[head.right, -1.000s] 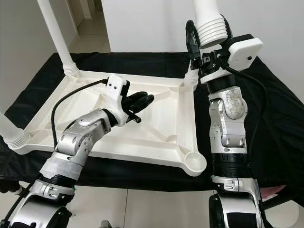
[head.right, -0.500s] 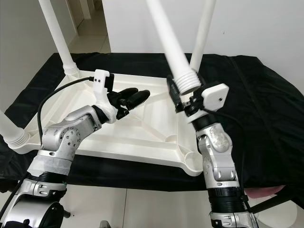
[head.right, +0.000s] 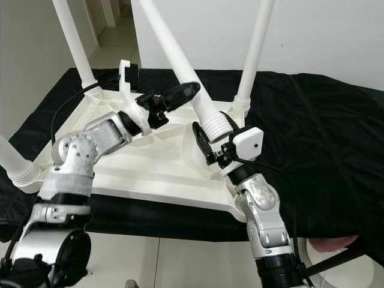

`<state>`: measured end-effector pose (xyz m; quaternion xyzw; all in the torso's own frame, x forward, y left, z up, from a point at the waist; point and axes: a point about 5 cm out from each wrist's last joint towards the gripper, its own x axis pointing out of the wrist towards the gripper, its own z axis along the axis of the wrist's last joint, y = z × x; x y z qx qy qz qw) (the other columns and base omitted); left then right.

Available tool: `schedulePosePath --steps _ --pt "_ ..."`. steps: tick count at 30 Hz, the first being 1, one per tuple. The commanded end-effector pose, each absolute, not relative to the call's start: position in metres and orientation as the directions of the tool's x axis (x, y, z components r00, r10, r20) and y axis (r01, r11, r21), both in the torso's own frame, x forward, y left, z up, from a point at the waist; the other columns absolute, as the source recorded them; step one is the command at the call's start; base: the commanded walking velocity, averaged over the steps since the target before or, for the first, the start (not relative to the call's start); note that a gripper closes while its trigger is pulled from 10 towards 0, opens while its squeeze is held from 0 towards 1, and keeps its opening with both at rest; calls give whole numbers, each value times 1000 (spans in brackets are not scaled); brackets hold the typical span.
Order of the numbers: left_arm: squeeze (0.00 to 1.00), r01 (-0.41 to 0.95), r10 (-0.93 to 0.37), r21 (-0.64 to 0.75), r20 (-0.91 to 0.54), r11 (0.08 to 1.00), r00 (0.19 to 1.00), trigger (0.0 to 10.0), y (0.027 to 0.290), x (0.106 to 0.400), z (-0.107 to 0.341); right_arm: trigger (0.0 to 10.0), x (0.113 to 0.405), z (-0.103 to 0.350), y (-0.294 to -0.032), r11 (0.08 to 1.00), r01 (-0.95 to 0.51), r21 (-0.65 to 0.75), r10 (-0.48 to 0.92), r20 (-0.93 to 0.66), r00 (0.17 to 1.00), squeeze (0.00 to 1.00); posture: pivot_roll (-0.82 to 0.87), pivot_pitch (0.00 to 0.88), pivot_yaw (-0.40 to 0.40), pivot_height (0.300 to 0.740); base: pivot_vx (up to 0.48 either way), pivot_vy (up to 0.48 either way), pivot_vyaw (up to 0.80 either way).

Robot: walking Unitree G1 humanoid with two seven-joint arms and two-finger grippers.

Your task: Building children table

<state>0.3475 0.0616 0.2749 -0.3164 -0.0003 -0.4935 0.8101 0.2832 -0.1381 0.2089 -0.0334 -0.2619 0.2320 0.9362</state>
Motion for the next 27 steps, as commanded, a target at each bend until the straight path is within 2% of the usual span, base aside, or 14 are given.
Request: schedulePosePath --steps 1,13,15,17,23,26,27 --pt "0 827 -828 -506 333 246 450 10000 59 346 274 10000 280 210 -131 876 -439 -202 480 474 738 0 10 41 21 740 0 0 0" --pt "0 754 -845 -602 235 262 481 10000 52 355 270 10000 274 202 -120 865 -434 -254 502 455 735 0 -2 41 28 740 0 0 0" --pt "0 744 -834 -607 228 281 502 10000 53 359 271 10000 272 198 -118 864 -434 -255 503 448 739 0 -4 42 30 740 0 0 0" --pt "0 669 -796 -680 208 301 569 10000 62 375 280 10000 261 179 -113 866 -432 -253 501 418 758 0 -4 44 30 740 0 0 0" --pt "0 615 -770 -711 164 341 616 10000 70 385 283 10000 257 171 -113 874 -415 -253 485 406 775 0 -9 46 34 740 0 0 0" --pt "0 536 -721 -722 76 436 689 10000 81 396 280 10000 257 168 -118 894 -371 -251 446 409 796 0 -15 46 42 740 0 0 0" --pt "0 536 -721 -722 76 436 689 10000 81 396 280 10000 257 168 -118 894 -371 -251 446 409 796 0 -15 46 42 740 0 0 0"
